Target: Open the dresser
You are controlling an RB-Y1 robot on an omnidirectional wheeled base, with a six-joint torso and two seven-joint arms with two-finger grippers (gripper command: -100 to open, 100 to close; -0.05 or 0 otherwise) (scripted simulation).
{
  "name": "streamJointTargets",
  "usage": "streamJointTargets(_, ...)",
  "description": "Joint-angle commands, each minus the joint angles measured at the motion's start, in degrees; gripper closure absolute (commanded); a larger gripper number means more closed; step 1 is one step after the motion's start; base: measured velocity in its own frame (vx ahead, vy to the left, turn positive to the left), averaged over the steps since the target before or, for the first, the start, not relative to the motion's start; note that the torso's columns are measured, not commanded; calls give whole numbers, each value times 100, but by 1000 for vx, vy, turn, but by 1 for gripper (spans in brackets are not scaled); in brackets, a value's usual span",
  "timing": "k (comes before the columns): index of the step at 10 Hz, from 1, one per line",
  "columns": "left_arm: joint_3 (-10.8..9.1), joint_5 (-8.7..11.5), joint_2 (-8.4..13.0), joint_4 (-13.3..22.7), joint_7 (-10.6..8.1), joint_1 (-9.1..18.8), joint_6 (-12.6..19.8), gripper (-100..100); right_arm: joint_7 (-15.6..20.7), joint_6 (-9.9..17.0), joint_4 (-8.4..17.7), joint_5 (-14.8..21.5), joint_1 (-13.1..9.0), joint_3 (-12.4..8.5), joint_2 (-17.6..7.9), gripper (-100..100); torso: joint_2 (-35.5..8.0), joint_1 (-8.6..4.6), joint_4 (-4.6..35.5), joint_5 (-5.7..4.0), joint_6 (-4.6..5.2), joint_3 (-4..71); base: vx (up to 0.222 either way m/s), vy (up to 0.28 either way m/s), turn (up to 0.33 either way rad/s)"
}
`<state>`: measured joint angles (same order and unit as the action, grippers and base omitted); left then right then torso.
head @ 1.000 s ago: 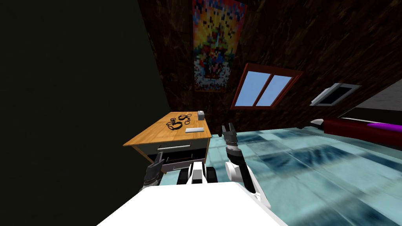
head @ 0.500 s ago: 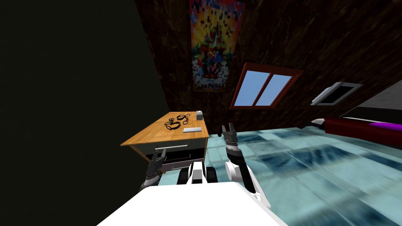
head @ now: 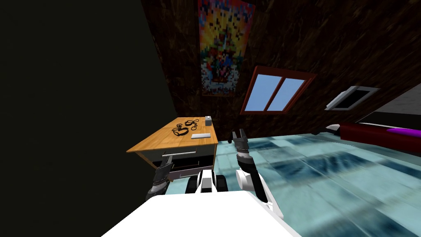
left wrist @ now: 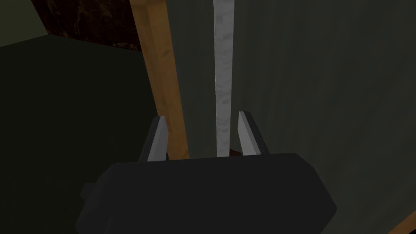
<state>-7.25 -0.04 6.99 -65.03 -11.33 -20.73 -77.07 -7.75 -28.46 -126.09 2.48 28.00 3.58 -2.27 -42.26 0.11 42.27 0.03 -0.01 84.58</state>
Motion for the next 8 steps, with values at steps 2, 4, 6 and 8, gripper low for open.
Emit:
streamJointTargets(2, 45, -51, -101, 204, 74, -94, -323, 100, 0, 0, 0, 0, 0, 0, 0, 0, -26, -21, 23, -27, -9, -9, 19, 31, -5)
streamJointTargets(4, 80, -90, -179, 354, 128, -164, -550, 100, 0, 0, 0, 0, 0, 0, 0, 0, -21, -11, 12, -13, -8, -10, 10, 28, -2)
streamJointTargets(6, 46, -55, -72, 99, -10, -262, -380, 100, 0, 0, 0, 0, 0, 0, 0, 0, -6, -4, 5, -6, -5, -3, -34, -18, 1)
streamJointTargets(8, 22, -36, -14, -56, -85, -338, -300, 100, 0, 0, 0, 0, -1, 1, 1, 0, -41, -26, 18, -19, -10, -19, -115, -64, 38)
